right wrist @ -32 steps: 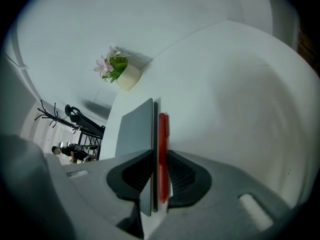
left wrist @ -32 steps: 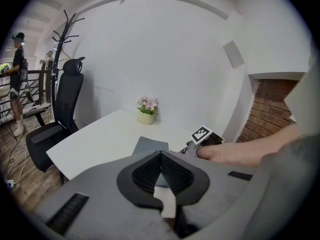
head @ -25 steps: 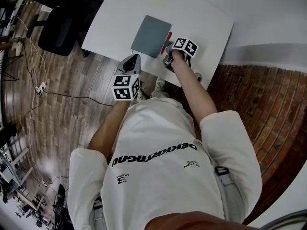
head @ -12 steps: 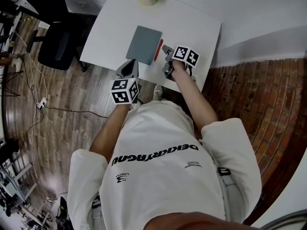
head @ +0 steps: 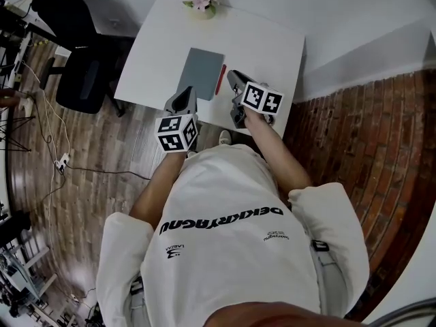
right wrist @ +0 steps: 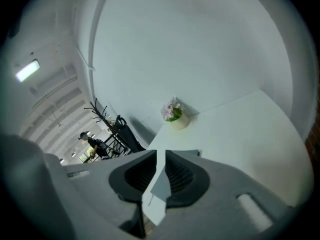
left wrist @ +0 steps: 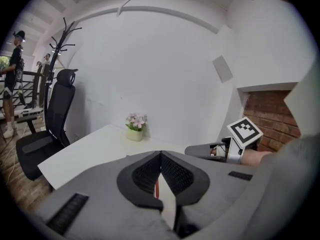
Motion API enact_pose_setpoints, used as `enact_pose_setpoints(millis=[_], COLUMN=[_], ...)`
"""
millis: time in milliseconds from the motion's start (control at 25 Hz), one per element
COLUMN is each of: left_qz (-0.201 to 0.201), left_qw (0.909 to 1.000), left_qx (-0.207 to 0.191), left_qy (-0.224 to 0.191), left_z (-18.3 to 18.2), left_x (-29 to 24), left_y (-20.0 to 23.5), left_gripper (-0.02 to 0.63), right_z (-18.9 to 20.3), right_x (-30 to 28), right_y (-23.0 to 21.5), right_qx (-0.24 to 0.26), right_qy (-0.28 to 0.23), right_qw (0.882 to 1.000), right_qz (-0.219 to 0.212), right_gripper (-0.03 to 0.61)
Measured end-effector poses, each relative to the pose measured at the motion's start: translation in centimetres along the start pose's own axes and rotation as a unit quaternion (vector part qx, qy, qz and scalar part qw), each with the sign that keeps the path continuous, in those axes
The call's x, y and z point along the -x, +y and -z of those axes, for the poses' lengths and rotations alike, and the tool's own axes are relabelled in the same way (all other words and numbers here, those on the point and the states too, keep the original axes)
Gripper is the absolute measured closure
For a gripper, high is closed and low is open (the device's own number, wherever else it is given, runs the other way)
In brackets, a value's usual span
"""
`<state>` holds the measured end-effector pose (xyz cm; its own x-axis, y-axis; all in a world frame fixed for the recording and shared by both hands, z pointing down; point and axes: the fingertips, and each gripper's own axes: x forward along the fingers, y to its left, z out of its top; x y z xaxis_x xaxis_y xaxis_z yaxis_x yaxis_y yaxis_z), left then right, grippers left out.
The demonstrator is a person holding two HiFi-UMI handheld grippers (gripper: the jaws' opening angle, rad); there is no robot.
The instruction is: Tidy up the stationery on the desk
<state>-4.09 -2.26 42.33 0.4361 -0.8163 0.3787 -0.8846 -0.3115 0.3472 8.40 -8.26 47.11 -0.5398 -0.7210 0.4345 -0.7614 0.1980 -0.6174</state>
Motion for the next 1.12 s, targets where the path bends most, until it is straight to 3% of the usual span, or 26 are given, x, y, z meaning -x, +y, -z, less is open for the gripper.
enact_pose_setpoints(millis=[320, 640, 1120], left_qz=[0.003, 0.004, 0.001], left_qw=[0.9993, 0.9974, 0.9969], left_qx=[-0.028, -0.058, -0.061], left_qy=[-0.022, -0.042, -0.050], left_z=[-1.4, -2.0, -1.5], left_x=[0.0, 0.6, 0.6], left_y=[-1.9, -2.9, -2.7], left_gripper=[0.615, 0.615, 0.615], right_z=[-2.1, -1.3, 0.5], right_x=[3.6, 5.9, 5.8], right_y=[3.8, 6.0, 5.9], right_qx=[0.122, 0.198, 0.205], right_qy=[-0.050, -0.093, -0.087], right_qw=[0.991, 0.976, 0.975], right_qz=[-0.001, 0.001, 0.003], right_gripper=[0.572, 0.588, 0.584])
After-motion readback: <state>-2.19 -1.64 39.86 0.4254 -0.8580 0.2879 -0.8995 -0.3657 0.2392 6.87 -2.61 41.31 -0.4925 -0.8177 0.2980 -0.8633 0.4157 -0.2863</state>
